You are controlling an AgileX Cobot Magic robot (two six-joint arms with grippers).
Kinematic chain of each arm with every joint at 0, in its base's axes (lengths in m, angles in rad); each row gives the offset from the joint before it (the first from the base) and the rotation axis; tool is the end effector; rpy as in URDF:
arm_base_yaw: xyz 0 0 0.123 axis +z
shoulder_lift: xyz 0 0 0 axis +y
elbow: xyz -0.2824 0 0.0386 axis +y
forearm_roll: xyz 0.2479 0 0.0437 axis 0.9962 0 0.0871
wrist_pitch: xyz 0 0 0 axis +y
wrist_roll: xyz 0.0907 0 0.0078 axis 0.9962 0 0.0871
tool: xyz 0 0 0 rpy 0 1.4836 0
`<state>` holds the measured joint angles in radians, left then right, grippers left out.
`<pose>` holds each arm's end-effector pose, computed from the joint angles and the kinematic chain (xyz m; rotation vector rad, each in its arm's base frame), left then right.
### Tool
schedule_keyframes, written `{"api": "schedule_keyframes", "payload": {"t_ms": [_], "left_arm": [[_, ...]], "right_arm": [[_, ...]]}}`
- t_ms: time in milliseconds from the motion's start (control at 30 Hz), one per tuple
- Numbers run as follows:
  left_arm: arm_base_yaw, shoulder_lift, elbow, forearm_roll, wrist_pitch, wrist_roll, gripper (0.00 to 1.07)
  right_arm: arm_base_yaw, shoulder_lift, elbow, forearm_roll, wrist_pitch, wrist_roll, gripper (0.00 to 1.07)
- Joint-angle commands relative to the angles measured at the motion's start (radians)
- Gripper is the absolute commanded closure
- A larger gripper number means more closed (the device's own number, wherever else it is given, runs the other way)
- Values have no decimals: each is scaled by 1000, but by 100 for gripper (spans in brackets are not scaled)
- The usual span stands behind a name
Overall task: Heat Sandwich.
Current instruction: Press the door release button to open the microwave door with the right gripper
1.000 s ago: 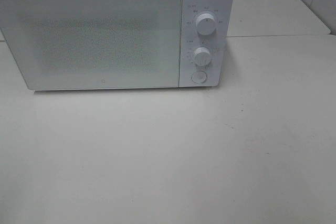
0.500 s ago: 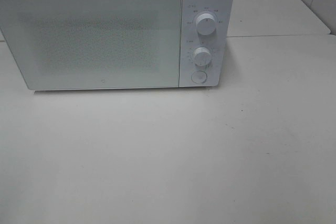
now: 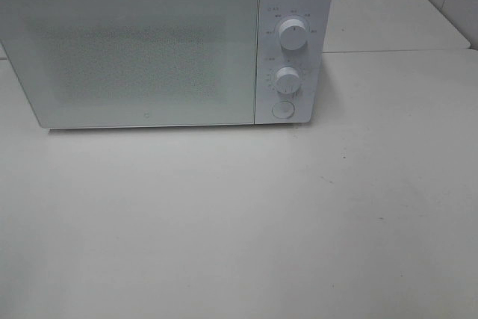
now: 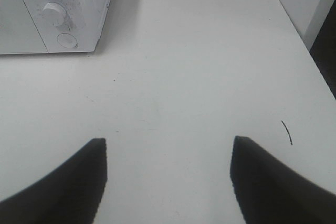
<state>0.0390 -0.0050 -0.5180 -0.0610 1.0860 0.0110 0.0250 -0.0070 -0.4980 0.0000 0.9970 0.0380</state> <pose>-0.0087 -0.0053 0.2802 -0.0241 2.0452 -0.0417 -0.0032 -0.0001 0.2818 0.0128 1.9758 0.0410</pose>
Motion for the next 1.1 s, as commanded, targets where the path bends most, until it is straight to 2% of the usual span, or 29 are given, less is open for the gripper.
{"api": "schedule_keyframes", "payload": {"t_ms": [33, 400, 567, 700, 833, 1100], "left_arm": [[-3, -6, 3, 2, -17, -4, 49], [-3, -6, 3, 2, -17, -4, 49], [-3, -6, 3, 2, -17, -4, 49], [-3, -6, 3, 2, -17, -4, 49], [-3, -6, 3, 2, -17, -4, 49], [-3, -6, 3, 2, -17, -4, 49]], "right_arm": [[-6, -24, -1, 0, 1, 1, 42], [-6, 5, -1, 0, -1, 1, 42], [-6, 85, -23, 0, -42, -12, 42], [-6, 117, -27, 0, -145, -32, 42], [-6, 207, 5, 0, -400, -45, 42], [-6, 375, 39, 0, -628, -83, 42]]}}
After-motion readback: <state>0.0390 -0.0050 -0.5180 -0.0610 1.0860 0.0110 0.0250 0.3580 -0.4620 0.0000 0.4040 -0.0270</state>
